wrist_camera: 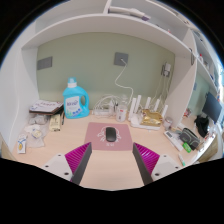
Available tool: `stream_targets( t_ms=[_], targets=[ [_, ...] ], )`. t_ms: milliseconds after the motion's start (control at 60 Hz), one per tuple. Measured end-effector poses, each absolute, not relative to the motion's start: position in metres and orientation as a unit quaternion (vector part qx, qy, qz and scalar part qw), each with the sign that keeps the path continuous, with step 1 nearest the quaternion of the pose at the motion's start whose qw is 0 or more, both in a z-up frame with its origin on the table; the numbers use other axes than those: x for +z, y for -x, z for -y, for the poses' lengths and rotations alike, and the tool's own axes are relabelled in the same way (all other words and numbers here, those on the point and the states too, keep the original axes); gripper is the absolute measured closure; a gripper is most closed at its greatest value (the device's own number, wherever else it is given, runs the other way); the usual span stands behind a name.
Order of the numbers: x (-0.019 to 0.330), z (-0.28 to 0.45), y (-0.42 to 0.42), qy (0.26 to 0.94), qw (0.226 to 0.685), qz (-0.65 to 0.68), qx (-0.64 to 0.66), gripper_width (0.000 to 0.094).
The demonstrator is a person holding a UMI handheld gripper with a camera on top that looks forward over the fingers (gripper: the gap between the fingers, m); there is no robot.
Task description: Arrange mouse
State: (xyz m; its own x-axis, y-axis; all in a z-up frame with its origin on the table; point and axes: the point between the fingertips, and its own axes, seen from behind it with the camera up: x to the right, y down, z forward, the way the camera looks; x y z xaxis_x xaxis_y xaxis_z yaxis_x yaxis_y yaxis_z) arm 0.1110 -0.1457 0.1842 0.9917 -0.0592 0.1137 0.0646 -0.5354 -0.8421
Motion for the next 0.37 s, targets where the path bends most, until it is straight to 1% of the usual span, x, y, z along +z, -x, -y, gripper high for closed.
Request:
stream_targets(
  t_ms=[183, 367],
  targets=[
    [0.193, 0.175, -0.108, 0.871, 0.486, -0.001, -0.064, 0.0089],
    [0.199, 0.181, -0.111, 0.869, 0.488, 0.004, -0.075, 0.0087]
  ],
)
